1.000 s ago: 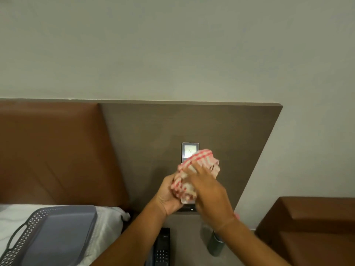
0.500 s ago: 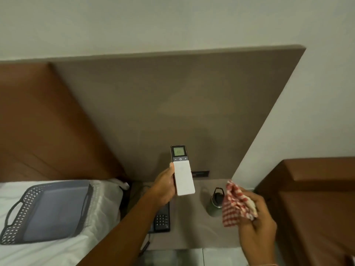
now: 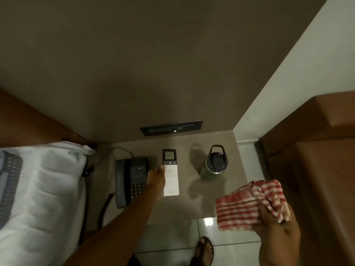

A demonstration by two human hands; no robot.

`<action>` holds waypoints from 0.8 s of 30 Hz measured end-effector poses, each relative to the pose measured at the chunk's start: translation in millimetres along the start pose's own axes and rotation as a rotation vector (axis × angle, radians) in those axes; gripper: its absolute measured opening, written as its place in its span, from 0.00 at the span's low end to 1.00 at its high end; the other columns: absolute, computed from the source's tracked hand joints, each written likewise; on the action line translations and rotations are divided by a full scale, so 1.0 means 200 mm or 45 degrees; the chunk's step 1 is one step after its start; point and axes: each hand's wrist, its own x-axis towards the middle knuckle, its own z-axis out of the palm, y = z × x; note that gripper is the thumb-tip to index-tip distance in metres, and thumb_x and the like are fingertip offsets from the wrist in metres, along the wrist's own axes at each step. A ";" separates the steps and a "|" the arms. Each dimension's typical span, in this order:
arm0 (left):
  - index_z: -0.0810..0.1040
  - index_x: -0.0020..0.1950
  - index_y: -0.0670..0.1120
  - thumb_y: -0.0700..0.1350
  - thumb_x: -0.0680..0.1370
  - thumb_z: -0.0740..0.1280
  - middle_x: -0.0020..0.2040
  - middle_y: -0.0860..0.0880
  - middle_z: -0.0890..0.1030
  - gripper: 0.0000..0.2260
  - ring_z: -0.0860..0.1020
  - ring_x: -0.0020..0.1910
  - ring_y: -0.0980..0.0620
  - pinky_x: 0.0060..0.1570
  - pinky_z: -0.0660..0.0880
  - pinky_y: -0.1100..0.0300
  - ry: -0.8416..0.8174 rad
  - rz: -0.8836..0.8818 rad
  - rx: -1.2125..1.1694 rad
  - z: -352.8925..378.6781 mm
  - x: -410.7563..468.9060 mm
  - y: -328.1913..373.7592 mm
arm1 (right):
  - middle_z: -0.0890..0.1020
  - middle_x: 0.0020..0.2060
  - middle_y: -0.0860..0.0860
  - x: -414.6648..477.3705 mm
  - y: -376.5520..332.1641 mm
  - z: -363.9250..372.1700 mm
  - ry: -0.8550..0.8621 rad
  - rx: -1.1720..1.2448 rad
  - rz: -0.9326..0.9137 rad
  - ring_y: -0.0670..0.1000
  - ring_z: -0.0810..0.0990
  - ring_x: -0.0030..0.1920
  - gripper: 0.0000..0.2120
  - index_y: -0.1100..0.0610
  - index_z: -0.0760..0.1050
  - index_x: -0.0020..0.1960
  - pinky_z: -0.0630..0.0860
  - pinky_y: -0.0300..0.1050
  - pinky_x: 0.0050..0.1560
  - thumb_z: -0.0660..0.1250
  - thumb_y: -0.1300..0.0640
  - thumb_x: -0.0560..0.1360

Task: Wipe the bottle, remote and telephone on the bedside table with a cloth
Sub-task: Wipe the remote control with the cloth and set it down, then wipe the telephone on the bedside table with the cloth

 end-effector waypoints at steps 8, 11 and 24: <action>0.81 0.53 0.40 0.48 0.82 0.59 0.51 0.35 0.83 0.15 0.82 0.49 0.35 0.53 0.80 0.40 0.168 0.009 0.289 0.14 0.31 -0.26 | 0.85 0.46 0.41 0.15 0.08 0.12 -0.007 0.126 -0.008 0.50 0.82 0.49 0.10 0.41 0.79 0.48 0.79 0.52 0.48 0.66 0.57 0.77; 0.81 0.50 0.41 0.47 0.82 0.60 0.51 0.36 0.83 0.13 0.82 0.48 0.36 0.50 0.79 0.45 0.177 0.026 0.326 0.17 0.34 -0.29 | 0.84 0.44 0.40 0.17 0.09 0.13 -0.002 0.118 0.023 0.49 0.82 0.48 0.10 0.39 0.78 0.47 0.78 0.49 0.46 0.65 0.55 0.77; 0.83 0.57 0.46 0.47 0.82 0.61 0.56 0.39 0.84 0.13 0.80 0.54 0.37 0.53 0.78 0.52 0.296 0.110 0.601 0.20 0.39 -0.32 | 0.82 0.49 0.46 0.19 0.12 0.13 0.063 0.065 0.085 0.53 0.81 0.50 0.15 0.50 0.74 0.63 0.78 0.56 0.50 0.65 0.55 0.77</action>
